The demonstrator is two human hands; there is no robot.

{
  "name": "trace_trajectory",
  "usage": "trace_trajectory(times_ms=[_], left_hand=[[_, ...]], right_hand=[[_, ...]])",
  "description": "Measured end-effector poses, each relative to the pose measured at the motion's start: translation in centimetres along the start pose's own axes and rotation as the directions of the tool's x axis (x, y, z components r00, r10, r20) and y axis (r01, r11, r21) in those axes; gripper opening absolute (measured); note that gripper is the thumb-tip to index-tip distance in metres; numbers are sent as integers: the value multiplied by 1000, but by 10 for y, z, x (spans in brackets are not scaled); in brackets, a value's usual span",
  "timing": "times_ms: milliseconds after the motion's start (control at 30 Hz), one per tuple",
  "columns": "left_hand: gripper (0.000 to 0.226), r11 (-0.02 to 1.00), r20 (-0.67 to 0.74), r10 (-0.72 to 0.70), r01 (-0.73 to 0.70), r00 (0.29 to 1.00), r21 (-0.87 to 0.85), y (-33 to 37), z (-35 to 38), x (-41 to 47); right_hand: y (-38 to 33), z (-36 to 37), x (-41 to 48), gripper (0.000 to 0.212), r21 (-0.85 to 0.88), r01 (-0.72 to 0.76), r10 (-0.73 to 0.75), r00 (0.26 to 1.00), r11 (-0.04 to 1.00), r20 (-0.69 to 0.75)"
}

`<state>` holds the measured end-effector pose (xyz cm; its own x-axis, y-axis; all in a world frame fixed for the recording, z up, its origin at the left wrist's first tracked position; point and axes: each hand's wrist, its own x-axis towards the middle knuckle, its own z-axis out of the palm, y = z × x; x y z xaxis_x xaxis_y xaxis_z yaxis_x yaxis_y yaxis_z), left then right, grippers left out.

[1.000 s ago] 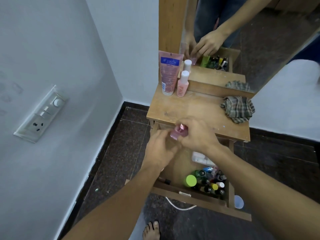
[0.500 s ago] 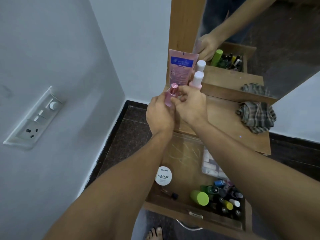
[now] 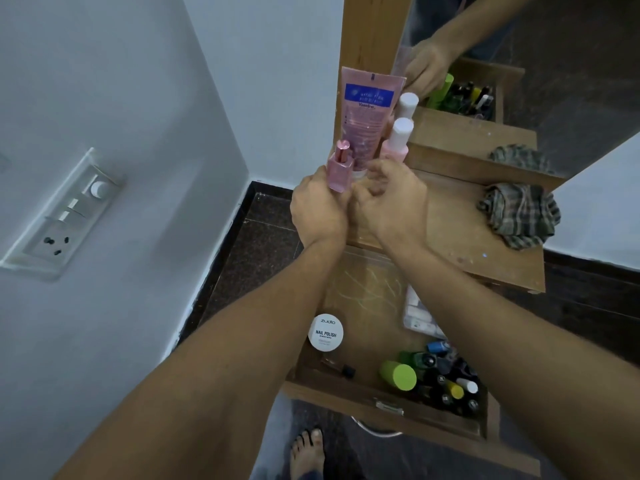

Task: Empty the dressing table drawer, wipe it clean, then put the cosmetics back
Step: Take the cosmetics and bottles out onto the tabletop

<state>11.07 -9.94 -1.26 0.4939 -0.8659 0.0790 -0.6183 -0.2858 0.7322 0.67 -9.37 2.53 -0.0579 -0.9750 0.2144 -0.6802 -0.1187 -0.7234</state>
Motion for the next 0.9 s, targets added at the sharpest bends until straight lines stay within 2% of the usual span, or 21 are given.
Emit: trace_trajectory(times_ms=[100,167,200,267,333,400,533,700,767,900], left_hand=[[45,997,69,33,-29,997,-67,-11,-12,-9],[58,994,58,46,-40,997,-100,-20,-25,-23],[57,991,24,43,-39,999,-128,-25,-32,-32],[41,981,-81,42,-56,996,-186,-35,-42,-52],[31,978,-148,29,-59,989,-201,-44,-47,-72],[28,980,-132,-21,-6,991,-197,-51,-47,-90],[27,978,-41,-134,126,990,-164,-67,-42,-113],[25,975,23,-162,164,987,-153,-69,-40,-120],[23,973,20,-151,153,988,-173,-65,-40,-121],[22,961,-62,-162,143,985,-236,-55,-40,-113]], right_hand=[[16,-12,-45,8,-117,24,-21,999,993,25],[27,-13,-81,7,-211,34,7,982,977,188],[31,-13,-98,10,-267,43,50,942,963,332],[34,-7,-127,23,-386,116,161,773,915,614],[34,4,-145,39,-436,206,219,635,876,741],[32,16,-153,51,-441,248,222,597,863,771],[31,36,-156,53,-456,272,207,621,847,756],[33,45,-156,44,-432,244,187,645,868,741],[29,37,-152,39,-453,202,203,689,868,696],[13,1,-125,49,-474,89,200,827,876,526]])
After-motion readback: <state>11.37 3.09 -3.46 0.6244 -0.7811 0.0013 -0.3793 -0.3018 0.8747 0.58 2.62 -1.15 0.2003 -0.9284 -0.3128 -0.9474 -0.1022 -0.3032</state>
